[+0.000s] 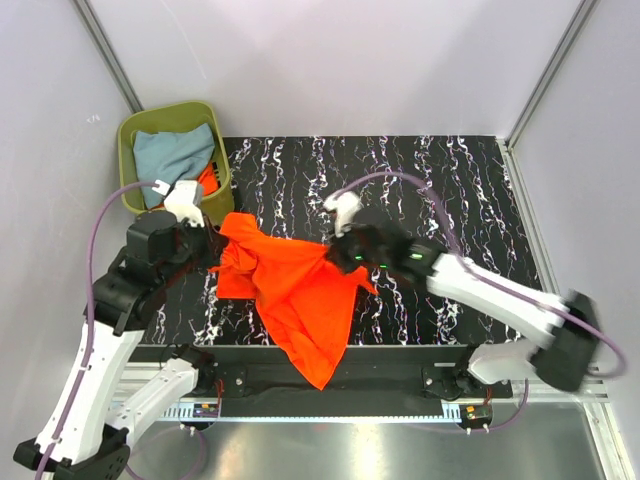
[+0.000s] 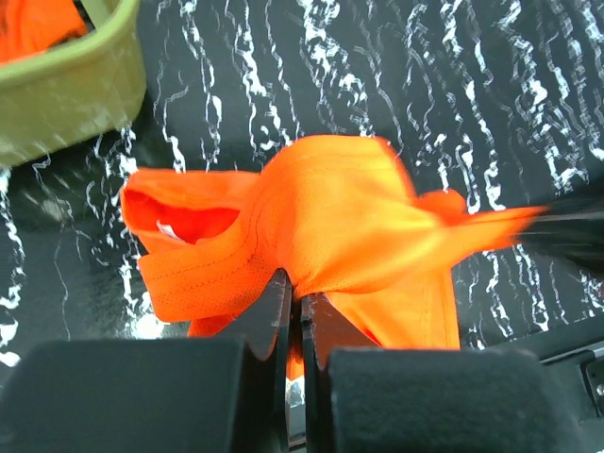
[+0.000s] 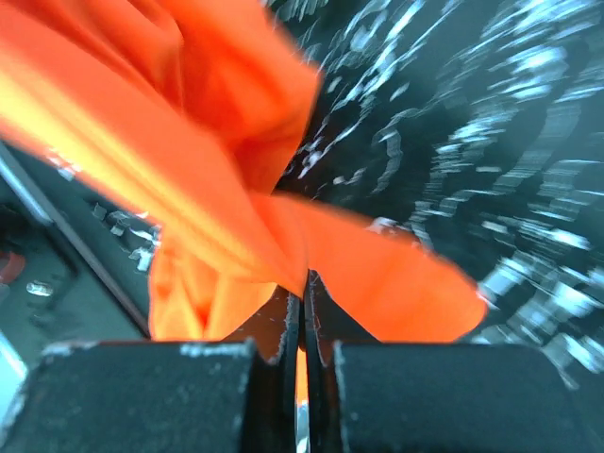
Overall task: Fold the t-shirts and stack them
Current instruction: Flatten the tshirt out
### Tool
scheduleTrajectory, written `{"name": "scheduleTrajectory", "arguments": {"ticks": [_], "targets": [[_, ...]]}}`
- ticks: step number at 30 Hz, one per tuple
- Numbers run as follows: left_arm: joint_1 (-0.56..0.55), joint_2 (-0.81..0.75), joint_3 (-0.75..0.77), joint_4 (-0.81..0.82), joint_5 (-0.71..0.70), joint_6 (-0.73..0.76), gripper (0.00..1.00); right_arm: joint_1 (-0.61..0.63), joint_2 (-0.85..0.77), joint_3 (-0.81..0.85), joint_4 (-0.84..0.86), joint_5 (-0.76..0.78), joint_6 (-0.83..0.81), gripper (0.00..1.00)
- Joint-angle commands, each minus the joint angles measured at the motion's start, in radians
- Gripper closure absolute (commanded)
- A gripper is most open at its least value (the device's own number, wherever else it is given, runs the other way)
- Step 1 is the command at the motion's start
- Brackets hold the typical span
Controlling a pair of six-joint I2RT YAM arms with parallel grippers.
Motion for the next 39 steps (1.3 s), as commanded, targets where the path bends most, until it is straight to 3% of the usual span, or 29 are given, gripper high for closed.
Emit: {"name": "scheduleTrajectory", "arguments": {"ticks": [1, 6, 11, 17, 22, 23, 26, 27, 28, 29, 30, 31, 32, 33, 34, 35, 36, 39], "targets": [[0.002, -0.035, 0.090, 0.039, 0.044, 0.043, 1.00, 0.020, -0.249, 0.064, -0.261, 0.208, 0.066, 1.00], [0.003, -0.085, 0.170, 0.038, 0.153, 0.073, 1.00, 0.023, -0.432, 0.159, -0.421, 0.214, 0.134, 1.00], [0.003, -0.127, 0.213, 0.038, 0.259, 0.084, 1.00, 0.023, -0.497, 0.246, -0.443, 0.321, 0.212, 1.00], [0.002, -0.044, 0.214, 0.082, 0.178, 0.089, 1.00, 0.003, -0.342, 0.344, -0.478, 0.708, 0.157, 1.00], [0.003, 0.198, 0.222, 0.169, 0.031, 0.047, 1.00, -0.331, -0.149, 0.389, -0.458, 0.582, 0.108, 1.00], [0.003, 0.239, 0.210, 0.208, -0.009, 0.050, 1.00, -0.436, -0.082, 0.395, -0.447, 0.567, 0.108, 1.00], [0.002, 0.443, 0.229, 0.378, -0.078, 0.115, 1.00, -0.582, 0.075, 0.444, -0.420, 0.573, 0.108, 1.00], [0.002, 0.574, 0.260, 0.421, -0.112, 0.135, 0.88, -0.609, 0.121, 0.461, -0.391, 0.573, 0.097, 0.98], [0.002, 0.647, 0.360, 0.427, -0.179, 0.150, 0.83, -0.626, 0.166, 0.487, -0.383, 0.565, 0.034, 0.96], [0.006, 0.718, 0.424, 0.427, -0.199, 0.182, 0.80, -0.638, 0.259, 0.559, -0.384, 0.591, 0.012, 0.83], [0.006, 0.841, 0.490, 0.423, -0.230, 0.196, 0.75, -0.641, 0.299, 0.594, -0.395, 0.686, -0.008, 0.77], [0.008, 0.893, 0.609, 0.417, -0.253, 0.207, 0.60, -0.641, 0.334, 0.630, -0.395, 0.700, -0.089, 0.70], [0.008, 0.931, 0.661, 0.404, -0.288, 0.216, 0.56, -0.641, 0.377, 0.674, -0.397, 0.703, -0.116, 0.70], [0.005, 0.963, 0.695, 0.400, -0.304, 0.219, 0.47, -0.649, 0.385, 0.688, -0.401, 0.725, -0.111, 0.63], [0.002, 0.964, 0.717, 0.400, -0.312, 0.222, 0.27, -0.661, 0.385, 0.694, -0.410, 0.699, -0.084, 0.43], [-0.003, 0.956, 0.708, 0.398, -0.328, 0.215, 0.22, -0.672, 0.367, 0.699, -0.432, 0.641, -0.076, 0.12], [-0.003, 0.907, 0.682, 0.398, -0.313, 0.204, 0.19, -0.676, 0.353, 0.694, -0.461, 0.531, -0.073, 0.01], [-0.032, 0.745, 0.466, 0.400, -0.221, 0.190, 0.16, -0.675, 0.316, 0.668, -0.597, 0.441, 0.000, 0.00]]}}
